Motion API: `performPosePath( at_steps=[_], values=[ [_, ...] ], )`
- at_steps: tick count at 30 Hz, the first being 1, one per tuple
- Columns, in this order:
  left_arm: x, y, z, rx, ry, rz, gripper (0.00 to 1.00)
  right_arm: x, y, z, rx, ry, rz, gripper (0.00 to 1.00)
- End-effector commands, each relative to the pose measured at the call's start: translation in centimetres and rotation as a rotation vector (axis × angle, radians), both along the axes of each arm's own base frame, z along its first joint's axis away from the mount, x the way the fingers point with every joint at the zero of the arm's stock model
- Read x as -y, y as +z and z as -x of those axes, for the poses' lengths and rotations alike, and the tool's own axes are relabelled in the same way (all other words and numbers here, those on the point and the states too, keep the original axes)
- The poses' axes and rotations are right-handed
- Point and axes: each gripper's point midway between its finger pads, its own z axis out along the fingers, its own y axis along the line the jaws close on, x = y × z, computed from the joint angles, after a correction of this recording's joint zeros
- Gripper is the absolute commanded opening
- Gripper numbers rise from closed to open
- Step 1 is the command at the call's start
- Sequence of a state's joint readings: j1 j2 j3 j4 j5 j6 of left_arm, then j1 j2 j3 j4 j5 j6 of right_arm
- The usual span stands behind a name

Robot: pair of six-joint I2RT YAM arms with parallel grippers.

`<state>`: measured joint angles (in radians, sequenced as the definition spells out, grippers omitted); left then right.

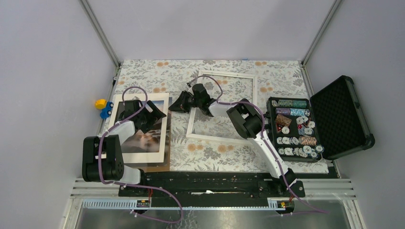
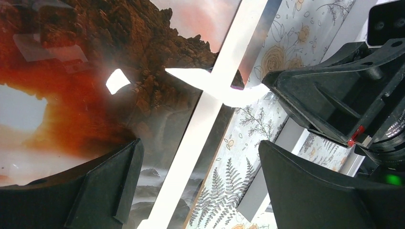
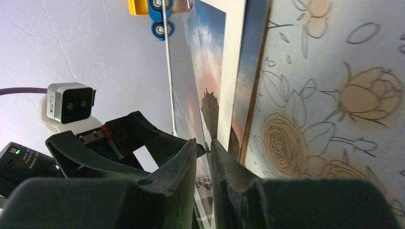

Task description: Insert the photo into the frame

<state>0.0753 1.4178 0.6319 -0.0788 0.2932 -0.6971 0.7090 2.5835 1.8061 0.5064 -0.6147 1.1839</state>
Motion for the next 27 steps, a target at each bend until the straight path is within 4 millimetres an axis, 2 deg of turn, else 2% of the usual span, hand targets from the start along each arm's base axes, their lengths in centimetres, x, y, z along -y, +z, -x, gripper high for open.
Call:
performPosePath(
  at_steps=[1,5,8,11,13,16,18,21,24,27],
  values=[
    [1.1,-1.4,2.2,-0.070,-0.047,0.016,0.99,-1.8,2.9,1.0,0.087,0.038,-0.080,0.24],
    [1.3,0.1,1.8,-0.016,-0.072,0.003,0.99,-1.7,2.9,0.9,0.106,0.028,-0.051,0.12],
    [1.6,3.0,1.1,0.079,-0.129,-0.013,0.99,-1.3,4.3,0.8,0.139,0.036,-0.003,0.00],
    [1.8,7.7,0.3,0.233,-0.172,-0.043,0.99,-0.5,7.2,0.9,0.158,0.036,0.018,0.00],
    [2.2,11.6,0.0,0.351,-0.196,-0.048,0.99,0.3,10.2,1.1,0.177,0.044,-0.003,0.00],
    [3.0,17.1,-0.1,0.500,-0.235,-0.040,0.99,2.3,13.8,1.2,0.176,0.038,-0.015,0.00],
    [3.3,19.3,-0.1,0.539,-0.254,-0.030,0.99,4.2,15.8,1.4,0.145,0.032,-0.034,0.00],
    [3.9,20.8,-0.5,0.544,-0.270,0.003,0.99,8.2,16.9,1.8,0.064,0.035,-0.045,0.00],
    [4.8,20.6,-1.0,0.510,-0.304,0.044,0.99,13.0,16.5,2.1,0.017,0.044,-0.031,0.00],
    [6.3,19.2,-1.9,0.450,-0.339,0.080,0.99,18.4,15.6,1.7,-0.004,0.036,-0.001,0.00]
  ],
)
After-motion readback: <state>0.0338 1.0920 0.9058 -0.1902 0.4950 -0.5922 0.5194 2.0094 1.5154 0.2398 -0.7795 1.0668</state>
